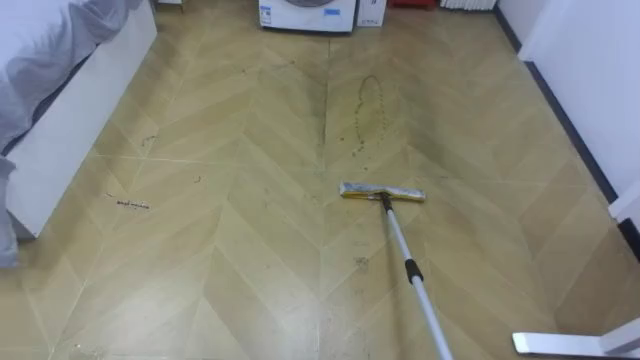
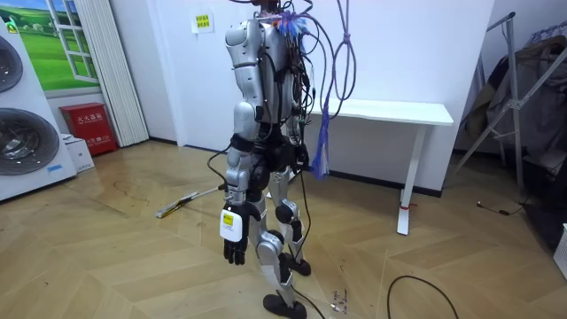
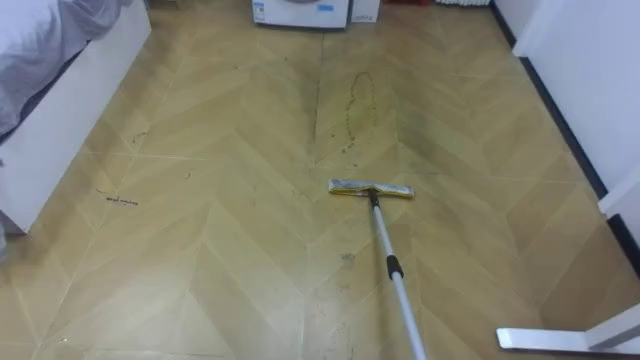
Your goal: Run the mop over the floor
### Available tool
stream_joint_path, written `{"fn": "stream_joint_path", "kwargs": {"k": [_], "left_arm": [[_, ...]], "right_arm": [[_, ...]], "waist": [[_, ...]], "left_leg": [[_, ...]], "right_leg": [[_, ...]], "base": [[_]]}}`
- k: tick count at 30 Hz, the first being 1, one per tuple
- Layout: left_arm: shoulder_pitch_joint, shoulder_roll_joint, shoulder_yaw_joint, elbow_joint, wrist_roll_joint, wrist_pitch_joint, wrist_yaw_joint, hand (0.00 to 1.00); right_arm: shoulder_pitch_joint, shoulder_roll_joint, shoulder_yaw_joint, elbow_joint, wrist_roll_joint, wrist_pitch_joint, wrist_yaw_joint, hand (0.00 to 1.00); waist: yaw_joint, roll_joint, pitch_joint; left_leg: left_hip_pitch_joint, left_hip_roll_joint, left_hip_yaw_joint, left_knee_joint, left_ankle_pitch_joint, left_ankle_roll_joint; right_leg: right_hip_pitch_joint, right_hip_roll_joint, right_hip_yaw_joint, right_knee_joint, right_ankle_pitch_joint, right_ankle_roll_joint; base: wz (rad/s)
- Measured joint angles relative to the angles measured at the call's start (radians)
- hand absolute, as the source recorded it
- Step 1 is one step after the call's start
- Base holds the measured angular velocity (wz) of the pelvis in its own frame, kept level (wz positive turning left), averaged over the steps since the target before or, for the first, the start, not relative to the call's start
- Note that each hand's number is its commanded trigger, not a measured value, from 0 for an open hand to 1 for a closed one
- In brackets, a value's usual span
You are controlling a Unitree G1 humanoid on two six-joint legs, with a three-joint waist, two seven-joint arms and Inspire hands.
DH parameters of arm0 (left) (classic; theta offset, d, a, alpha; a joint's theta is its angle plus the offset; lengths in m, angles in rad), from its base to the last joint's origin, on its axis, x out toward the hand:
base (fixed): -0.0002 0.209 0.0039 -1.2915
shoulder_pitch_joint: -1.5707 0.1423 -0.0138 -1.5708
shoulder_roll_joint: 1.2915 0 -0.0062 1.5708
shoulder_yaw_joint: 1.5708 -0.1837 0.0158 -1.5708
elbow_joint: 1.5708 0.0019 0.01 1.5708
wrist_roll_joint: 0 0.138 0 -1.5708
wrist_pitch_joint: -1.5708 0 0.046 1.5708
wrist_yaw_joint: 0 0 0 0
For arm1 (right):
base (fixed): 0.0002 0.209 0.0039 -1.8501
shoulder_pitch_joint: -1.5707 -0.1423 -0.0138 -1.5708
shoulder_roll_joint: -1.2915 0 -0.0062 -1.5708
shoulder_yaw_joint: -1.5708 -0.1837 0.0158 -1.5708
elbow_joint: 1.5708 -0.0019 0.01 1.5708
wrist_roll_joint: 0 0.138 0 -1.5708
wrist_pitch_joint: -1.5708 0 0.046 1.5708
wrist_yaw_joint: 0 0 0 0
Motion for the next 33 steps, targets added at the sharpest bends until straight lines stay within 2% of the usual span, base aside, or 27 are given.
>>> {"fn": "stream_joint_path", "kwargs": {"k": [6, 10, 15, 27, 33], "left_arm": [[-0.015, 0.006, 0.001, 0.014, -0.002, 0.003, 0.002, 0.0], [-0.024, 0.0, -0.001, 0.043, -0.003, 0.022, 0.001, 0.0], [-0.012, -0.001, -0.001, 0.043, -0.003, 0.029, -0.009, 0.0], [-0.008, -0.002, -0.005, 0.043, -0.002, 0.03, -0.015, 0.0], [-0.031, -0.006, -0.004, 0.042, -0.002, 0.031, -0.009, 0.0]], "right_arm": [[0.001, 0.0, -0.019, -0.006, 0.001, -0.006, 0.004, 1.0], [0.003, 0.004, -0.018, 0.0, 0.003, -0.005, 0.003, 1.0], [0.011, 0.006, -0.018, 0.0, 0.003, -0.004, 0.0, 1.0], [0.018, 0.008, -0.007, 0.0, 0.016, -0.004, -0.015, 1.0], [0.0, 0.007, -0.008, -0.011, 0.018, -0.002, -0.015, 1.0]], "waist": [[0.0, 0.014, 0.0003], [0.0, 0.01, -0.0004], [-0.001, 0.007, -0.0012], [0.001, 0.005, -0.0016], [0.003, 0.005, -0.0042]], "left_leg": [[0.002, -0.004, 0.0, -0.008, -0.003, 0.005], [0.003, -0.004, 0.0, -0.007, -0.003, 0.005], [0.003, -0.005, 0.0, -0.002, -0.003, 0.005], [0.001, -0.005, -0.002, -0.002, -0.003, 0.005], [-0.043, -0.006, -0.002, 0.013, -0.003, 0.005]], "right_leg": [[-0.006, -0.001, 0.008, 0.01, -0.005, 0.004], [-0.003, -0.001, 0.008, 0.01, -0.006, 0.004], [0.0, -0.002, 0.007, 0.009, -0.008, 0.004], [0.0, -0.001, 0.013, 0.009, -0.009, 0.004], [-0.042, -0.002, 0.018, 0.021, -0.01, 0.002]], "base": [[0.02], [0.0], [0.01], [0.0], [0.0]]}}
